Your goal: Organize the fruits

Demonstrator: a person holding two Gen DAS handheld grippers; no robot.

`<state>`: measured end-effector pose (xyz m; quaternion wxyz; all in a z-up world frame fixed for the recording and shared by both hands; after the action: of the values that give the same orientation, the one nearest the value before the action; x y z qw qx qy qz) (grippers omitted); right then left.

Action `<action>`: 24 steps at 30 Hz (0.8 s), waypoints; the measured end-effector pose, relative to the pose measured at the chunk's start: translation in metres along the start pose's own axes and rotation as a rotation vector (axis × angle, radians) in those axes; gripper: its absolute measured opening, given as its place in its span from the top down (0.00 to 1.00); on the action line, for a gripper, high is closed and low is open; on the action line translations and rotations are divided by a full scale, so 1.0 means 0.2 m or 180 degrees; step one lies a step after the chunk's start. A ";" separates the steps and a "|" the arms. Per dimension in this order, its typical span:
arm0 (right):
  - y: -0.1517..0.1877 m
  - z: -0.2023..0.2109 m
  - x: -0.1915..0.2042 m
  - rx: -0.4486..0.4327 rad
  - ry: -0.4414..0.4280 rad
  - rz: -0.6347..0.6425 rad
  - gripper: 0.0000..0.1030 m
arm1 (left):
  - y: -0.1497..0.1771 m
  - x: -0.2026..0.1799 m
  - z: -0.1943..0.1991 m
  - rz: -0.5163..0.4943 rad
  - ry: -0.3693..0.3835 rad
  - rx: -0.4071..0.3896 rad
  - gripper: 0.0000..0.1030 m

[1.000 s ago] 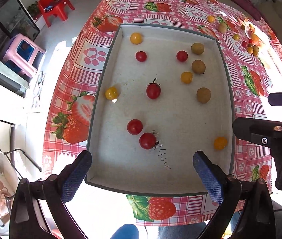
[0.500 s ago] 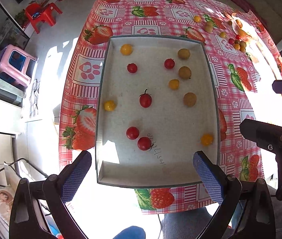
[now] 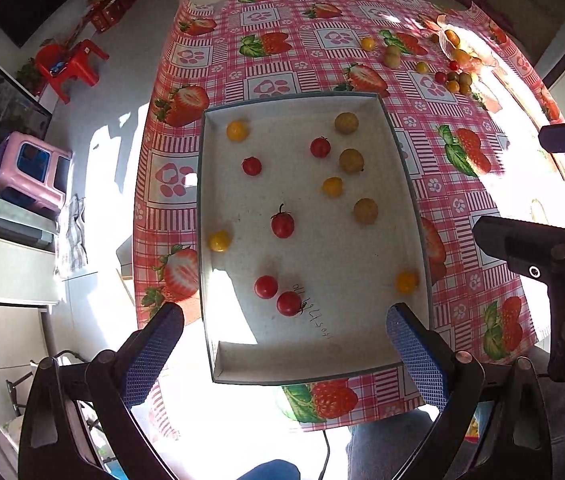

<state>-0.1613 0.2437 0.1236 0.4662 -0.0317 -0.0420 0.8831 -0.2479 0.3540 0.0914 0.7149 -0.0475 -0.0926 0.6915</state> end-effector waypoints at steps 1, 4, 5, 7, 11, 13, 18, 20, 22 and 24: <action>0.00 0.00 0.00 -0.0003 0.0009 0.0009 0.00 | 0.00 0.00 0.00 -0.0003 0.0000 0.0001 0.01; 0.00 0.00 0.01 0.0001 0.0016 0.0037 0.00 | 0.01 0.00 0.00 0.0008 -0.0020 0.0014 0.01; 0.00 0.00 0.01 0.0001 0.0019 0.0042 0.00 | 0.01 0.00 0.00 0.0015 -0.0020 0.0018 0.01; 0.00 0.01 0.02 -0.0008 0.0022 0.0044 0.00 | 0.01 0.01 -0.01 0.0024 -0.0020 0.0030 0.01; 0.00 0.01 0.02 -0.0005 0.0023 0.0038 0.00 | 0.01 0.01 0.00 0.0026 -0.0020 0.0034 0.01; 0.00 0.00 0.02 -0.0004 0.0023 0.0045 0.00 | 0.01 0.01 0.00 0.0025 -0.0016 0.0035 0.01; 0.00 0.00 0.02 -0.0003 0.0023 0.0043 0.00 | 0.01 0.01 0.00 0.0028 -0.0018 0.0031 0.01; 0.00 0.00 0.02 -0.0001 0.0022 0.0038 0.00 | 0.01 0.01 0.00 0.0023 -0.0015 0.0023 0.01; 0.00 0.00 0.01 -0.0002 0.0021 0.0048 0.00 | 0.01 0.00 0.00 0.0026 -0.0013 0.0022 0.01; 0.00 0.00 0.01 -0.0002 0.0021 0.0050 0.00 | 0.01 0.00 0.00 0.0021 -0.0016 0.0014 0.01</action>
<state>-0.1637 0.2456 0.1240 0.4595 -0.0351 -0.0405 0.8866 -0.2506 0.3551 0.0919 0.7125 -0.0445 -0.0927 0.6941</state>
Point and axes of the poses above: each gripper's, at about its wrist camera, not at the fingertips, and z roughly against the way its jaws point, x to its left, y to its underside, the point moved 3 cm from there along -z, roughly the way its jaws point, and after that the axes turned 5 degrees about -z, right-handed, at the moved point
